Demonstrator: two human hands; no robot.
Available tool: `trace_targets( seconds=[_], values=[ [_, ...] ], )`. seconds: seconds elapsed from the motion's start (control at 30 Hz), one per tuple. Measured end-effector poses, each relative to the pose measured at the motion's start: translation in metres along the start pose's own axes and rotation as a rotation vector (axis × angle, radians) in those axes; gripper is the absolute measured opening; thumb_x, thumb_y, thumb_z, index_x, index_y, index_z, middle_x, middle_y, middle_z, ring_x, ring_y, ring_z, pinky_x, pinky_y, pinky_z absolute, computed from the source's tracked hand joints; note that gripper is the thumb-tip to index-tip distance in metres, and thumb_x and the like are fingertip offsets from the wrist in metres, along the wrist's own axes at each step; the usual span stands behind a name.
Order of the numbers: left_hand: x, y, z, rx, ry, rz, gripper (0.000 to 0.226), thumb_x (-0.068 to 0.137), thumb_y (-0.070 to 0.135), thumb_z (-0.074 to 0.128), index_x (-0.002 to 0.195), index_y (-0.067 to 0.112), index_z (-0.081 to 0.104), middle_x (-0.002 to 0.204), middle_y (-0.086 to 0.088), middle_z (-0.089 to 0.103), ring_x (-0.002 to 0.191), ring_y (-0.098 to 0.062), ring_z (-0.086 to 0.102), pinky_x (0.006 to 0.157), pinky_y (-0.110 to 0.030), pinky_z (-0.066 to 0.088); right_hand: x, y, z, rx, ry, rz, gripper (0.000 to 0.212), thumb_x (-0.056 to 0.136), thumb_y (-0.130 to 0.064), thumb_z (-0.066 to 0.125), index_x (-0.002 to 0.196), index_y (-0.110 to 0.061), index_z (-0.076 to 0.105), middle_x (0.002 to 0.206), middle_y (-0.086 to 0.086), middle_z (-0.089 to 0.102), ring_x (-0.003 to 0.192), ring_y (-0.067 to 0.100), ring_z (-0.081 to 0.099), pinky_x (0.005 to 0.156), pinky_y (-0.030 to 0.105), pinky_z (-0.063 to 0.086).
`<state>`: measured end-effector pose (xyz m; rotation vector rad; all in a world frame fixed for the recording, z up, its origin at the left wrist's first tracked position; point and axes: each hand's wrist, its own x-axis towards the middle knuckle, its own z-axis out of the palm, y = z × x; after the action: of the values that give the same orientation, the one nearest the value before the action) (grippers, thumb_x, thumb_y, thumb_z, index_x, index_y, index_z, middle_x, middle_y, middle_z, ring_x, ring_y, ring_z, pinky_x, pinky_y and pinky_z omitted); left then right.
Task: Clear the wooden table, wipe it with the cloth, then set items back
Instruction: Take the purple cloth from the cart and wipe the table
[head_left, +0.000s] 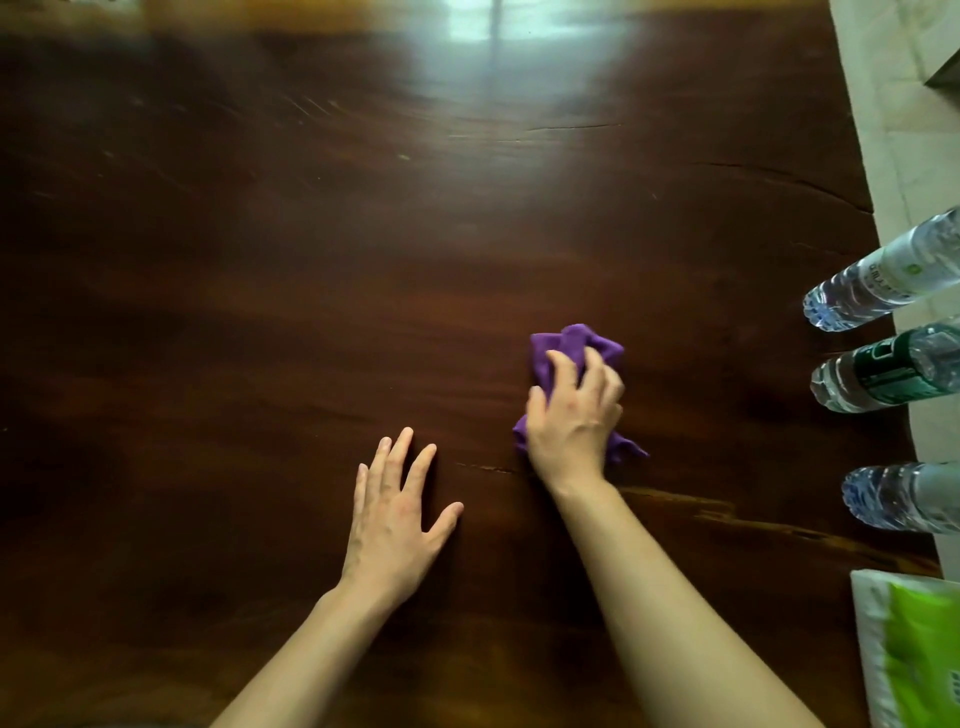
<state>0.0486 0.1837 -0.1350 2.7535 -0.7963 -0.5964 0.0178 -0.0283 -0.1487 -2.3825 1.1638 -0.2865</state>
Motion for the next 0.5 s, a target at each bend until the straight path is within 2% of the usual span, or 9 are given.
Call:
trace_targets(
  seconds=[0.2, 0.33, 0.5],
  values=[
    [0.001, -0.001, 0.0, -0.025, -0.012, -0.002, 0.076, 0.094, 0.054, 0.054, 0.158, 0.029, 0.021, 0.169, 0.003, 0.001, 0.155, -0.016, -0.01, 0.126, -0.042, -0.002, -0.028, -0.053, 0.031, 0.039, -0.187, -0.262, 0.047, 0.09, -0.029, 0.061, 0.136, -0.023, 0.052, 0.15, 0.011, 0.04, 0.136, 0.032, 0.033, 0.1, 0.051, 0.04],
    [0.001, -0.004, 0.001, -0.031, -0.008, -0.005, 0.077, 0.094, 0.056, 0.053, 0.158, 0.026, 0.022, 0.169, 0.001, 0.005, 0.155, -0.017, -0.007, 0.126, -0.042, -0.002, -0.033, -0.058, 0.033, 0.109, -0.348, -0.472, 0.042, 0.094, -0.026, 0.059, 0.136, -0.022, 0.055, 0.153, 0.007, 0.041, 0.14, 0.03, 0.03, 0.104, 0.051, 0.039],
    [0.002, -0.005, 0.001, -0.03, -0.004, 0.01, 0.077, 0.093, 0.055, 0.054, 0.158, 0.029, 0.02, 0.169, 0.001, 0.006, 0.155, -0.018, -0.007, 0.126, -0.043, -0.001, -0.033, -0.044, 0.022, 0.088, -0.368, -0.543, 0.042, 0.097, -0.021, 0.057, 0.139, -0.021, 0.054, 0.156, 0.006, 0.039, 0.142, 0.029, 0.03, 0.104, 0.05, 0.039]
  ],
)
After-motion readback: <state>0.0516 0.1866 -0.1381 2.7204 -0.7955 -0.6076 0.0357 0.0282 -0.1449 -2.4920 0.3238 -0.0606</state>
